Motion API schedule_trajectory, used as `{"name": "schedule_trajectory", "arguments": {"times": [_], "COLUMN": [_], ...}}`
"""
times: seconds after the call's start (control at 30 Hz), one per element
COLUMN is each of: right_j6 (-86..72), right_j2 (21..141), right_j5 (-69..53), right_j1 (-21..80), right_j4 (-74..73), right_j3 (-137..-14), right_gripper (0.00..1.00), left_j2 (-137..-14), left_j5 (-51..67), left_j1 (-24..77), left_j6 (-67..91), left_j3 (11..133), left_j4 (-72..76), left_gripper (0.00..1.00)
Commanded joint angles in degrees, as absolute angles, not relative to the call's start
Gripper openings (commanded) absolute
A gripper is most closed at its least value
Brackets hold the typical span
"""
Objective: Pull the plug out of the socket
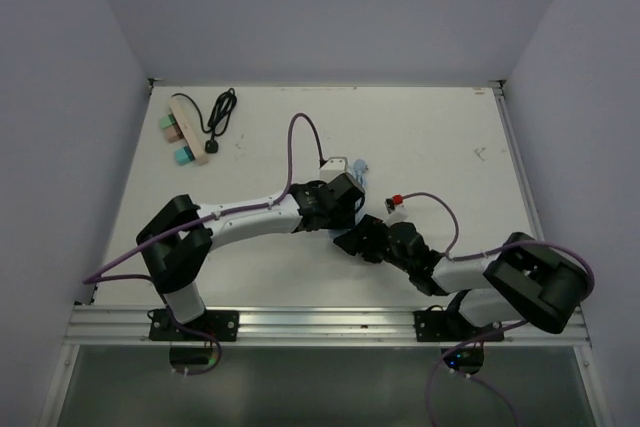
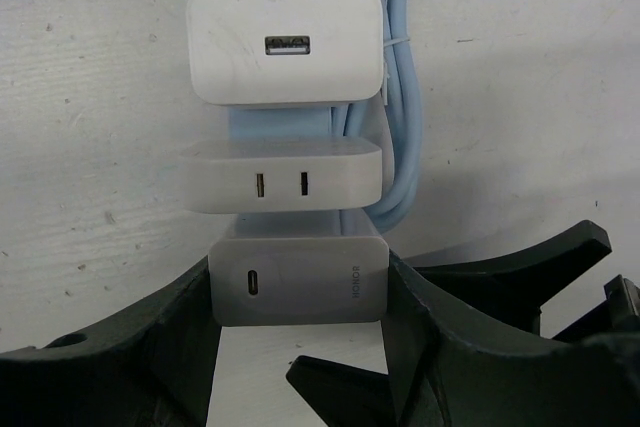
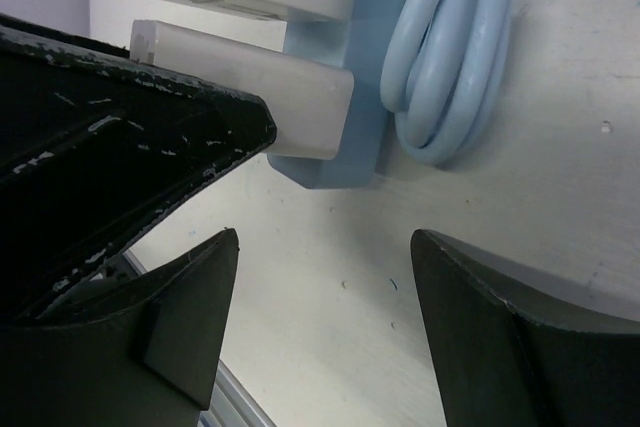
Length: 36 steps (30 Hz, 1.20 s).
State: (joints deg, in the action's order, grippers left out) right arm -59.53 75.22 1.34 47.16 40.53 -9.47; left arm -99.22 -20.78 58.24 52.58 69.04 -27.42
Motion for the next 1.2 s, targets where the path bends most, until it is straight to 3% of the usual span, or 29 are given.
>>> {"name": "schedule_trajectory", "arguments": {"times": [0.0,0.47,0.77,1.17], "right_j6": [-61.5,-69.9,-65.5,-62.2], "right_j2": [80.7,105.6,103.4,105.2], "right_j5": [5.3,9.2,12.5,7.6], "right_j1": [47.6,47.6,47.4,46.2], "right_j4": [53.3,88.2,86.9,87.9], "right_j3": [-9.0,-3.8,-3.2,-6.5], "right_gripper": [0.72,0.61,0.58,0.52], "left_j2": [-98.9,-98.0,-96.6,-94.1], "left_j5": [-18.7,-16.8,-16.4,-15.3], "left_j1": [57.7,56.9,56.7,56.5], "left_j6": [55.5,57.5,58.0,58.7], "left_j3": [72.2,71.2,69.6,68.3], "left_j4": [-22.2,-21.1,-21.0,-19.9], "left_gripper": [0.02,0.01,0.01,0.0]}}
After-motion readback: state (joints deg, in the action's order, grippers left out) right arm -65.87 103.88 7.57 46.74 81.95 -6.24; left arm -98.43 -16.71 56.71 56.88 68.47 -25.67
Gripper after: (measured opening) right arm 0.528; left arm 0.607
